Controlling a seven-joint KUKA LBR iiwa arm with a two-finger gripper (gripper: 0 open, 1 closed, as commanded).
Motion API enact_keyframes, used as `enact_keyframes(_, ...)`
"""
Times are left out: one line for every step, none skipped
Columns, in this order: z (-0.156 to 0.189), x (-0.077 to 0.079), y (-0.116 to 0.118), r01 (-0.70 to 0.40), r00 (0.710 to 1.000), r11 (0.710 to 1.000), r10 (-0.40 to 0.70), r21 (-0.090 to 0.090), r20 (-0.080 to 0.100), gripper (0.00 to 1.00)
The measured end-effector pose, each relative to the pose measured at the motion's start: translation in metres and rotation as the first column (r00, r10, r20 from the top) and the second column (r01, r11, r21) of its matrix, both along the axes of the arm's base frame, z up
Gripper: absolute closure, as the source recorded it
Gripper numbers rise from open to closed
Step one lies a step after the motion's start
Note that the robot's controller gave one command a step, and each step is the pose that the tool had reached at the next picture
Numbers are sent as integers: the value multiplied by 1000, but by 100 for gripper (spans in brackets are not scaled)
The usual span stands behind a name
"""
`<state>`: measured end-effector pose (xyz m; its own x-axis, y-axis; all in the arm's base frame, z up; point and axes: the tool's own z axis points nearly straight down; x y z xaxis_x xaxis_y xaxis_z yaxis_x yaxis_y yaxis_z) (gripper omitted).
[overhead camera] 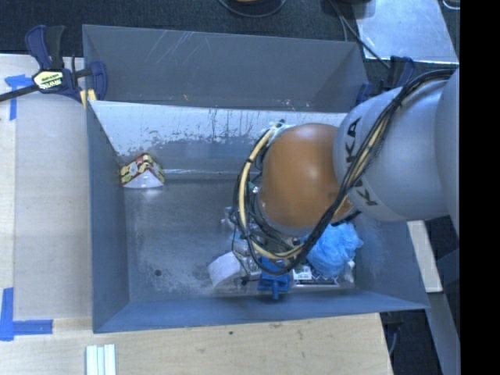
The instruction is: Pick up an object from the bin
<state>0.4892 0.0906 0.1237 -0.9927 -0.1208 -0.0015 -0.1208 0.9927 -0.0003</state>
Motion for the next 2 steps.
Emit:
enact_keyframes(15,38,-63,323,946,946,-323,-2,-2,100)
enact_keyframes(15,38,-63,323,946,946,-323,-2,-2,100)
